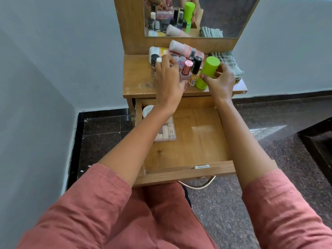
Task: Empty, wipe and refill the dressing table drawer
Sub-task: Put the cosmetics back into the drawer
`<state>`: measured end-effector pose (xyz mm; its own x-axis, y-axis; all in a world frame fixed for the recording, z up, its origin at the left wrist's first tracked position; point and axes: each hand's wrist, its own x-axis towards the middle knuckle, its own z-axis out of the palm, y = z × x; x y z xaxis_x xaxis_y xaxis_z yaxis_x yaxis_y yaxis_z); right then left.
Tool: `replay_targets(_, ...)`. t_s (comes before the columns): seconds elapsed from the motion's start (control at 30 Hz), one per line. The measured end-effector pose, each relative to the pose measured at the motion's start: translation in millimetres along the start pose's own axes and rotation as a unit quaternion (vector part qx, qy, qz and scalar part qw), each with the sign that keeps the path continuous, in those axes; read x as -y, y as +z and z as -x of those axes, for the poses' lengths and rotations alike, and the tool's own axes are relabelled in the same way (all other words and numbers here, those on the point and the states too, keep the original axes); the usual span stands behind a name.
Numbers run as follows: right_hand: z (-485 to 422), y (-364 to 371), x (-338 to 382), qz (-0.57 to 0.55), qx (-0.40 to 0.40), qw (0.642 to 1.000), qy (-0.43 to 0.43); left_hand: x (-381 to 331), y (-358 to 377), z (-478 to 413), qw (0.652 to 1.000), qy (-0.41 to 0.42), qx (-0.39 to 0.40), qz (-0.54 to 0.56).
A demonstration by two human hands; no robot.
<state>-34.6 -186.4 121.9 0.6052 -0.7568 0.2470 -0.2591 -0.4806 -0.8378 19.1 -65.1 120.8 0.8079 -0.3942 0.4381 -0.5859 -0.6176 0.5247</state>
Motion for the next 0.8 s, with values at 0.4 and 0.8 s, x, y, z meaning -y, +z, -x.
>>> replay_targets(0.4,44.5,-40.5,-33.4,-0.004,0.003,1.0,0.002,-31.4,-7.8,46.1,0.983,0.014,0.057,0.172)
replay_targets(0.8,51.8,-39.7,-91.7,0.098,0.058,0.993,0.031,-19.4,61.6,77.9,0.968,-0.066,0.18,0.16)
